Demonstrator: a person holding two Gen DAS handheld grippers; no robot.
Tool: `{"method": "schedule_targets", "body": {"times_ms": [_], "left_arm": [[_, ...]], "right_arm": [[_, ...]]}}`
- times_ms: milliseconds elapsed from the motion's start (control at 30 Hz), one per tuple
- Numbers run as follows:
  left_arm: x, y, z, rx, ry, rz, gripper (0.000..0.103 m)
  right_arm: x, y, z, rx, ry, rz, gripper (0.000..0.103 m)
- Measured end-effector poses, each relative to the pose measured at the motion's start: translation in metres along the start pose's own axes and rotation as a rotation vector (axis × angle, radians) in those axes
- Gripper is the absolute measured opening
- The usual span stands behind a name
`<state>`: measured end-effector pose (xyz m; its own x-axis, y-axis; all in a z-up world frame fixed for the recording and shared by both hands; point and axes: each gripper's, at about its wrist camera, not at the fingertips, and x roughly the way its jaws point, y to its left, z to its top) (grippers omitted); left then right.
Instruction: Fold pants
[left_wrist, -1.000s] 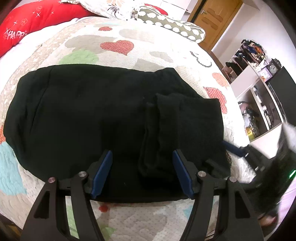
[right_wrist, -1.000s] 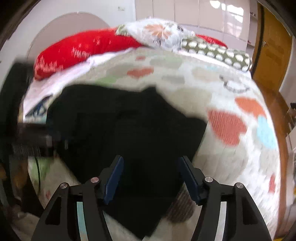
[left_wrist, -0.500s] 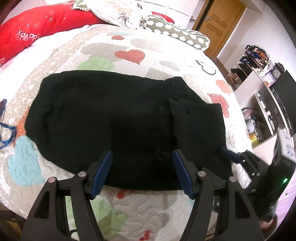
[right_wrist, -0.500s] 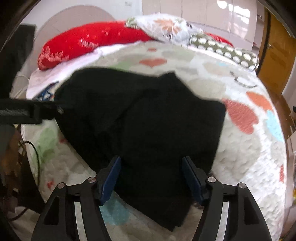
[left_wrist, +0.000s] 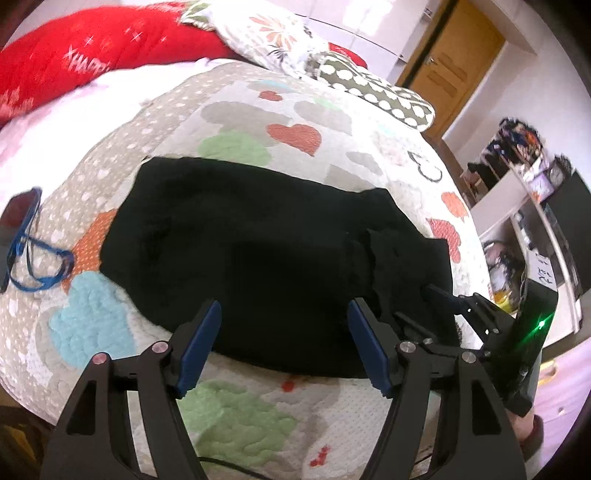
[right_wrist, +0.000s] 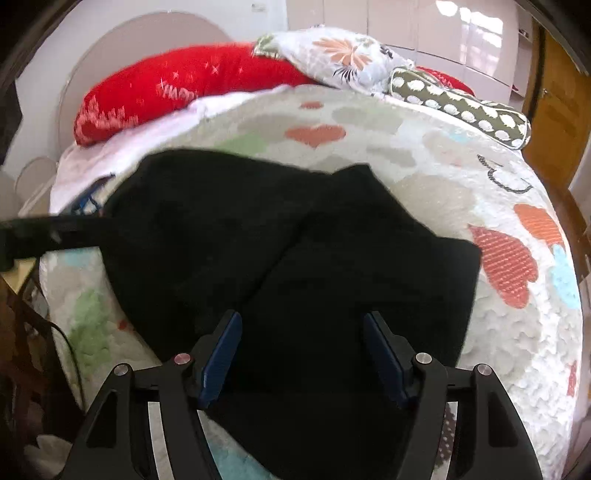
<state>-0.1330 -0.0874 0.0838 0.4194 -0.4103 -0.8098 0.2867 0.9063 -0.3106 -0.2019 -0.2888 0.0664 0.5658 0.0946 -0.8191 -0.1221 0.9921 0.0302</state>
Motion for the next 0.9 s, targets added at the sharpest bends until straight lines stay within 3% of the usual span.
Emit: {"method": "schedule_targets", "body": {"times_ms": [200, 533, 767, 900], "left_arm": [[-0.006, 0.026, 0.003, -0.072, -0.008, -0.006, 0.077], [-0.013, 0.06, -0.006, -0.18, 0.041, -0.09, 0.077], [-0.001, 0.099, -0.021, -0.361, 0.028, -0.122, 0.083], [0.009, 0.102, -0.023, -0.384, 0.026, -0.116, 0.083]], "right_arm": [[-0.019, -0.007, 0.018, 0.0, -0.049, -0.008, 0.074], [-0.005, 0.008, 0.033, -0.013, -0.058, 0.058, 0.074], [0.016, 0.042, 0.086, -0.105, -0.078, 0.179, 0.079], [0.039, 0.068, 0.119, -0.155, -0.049, 0.217, 0.079]]}}
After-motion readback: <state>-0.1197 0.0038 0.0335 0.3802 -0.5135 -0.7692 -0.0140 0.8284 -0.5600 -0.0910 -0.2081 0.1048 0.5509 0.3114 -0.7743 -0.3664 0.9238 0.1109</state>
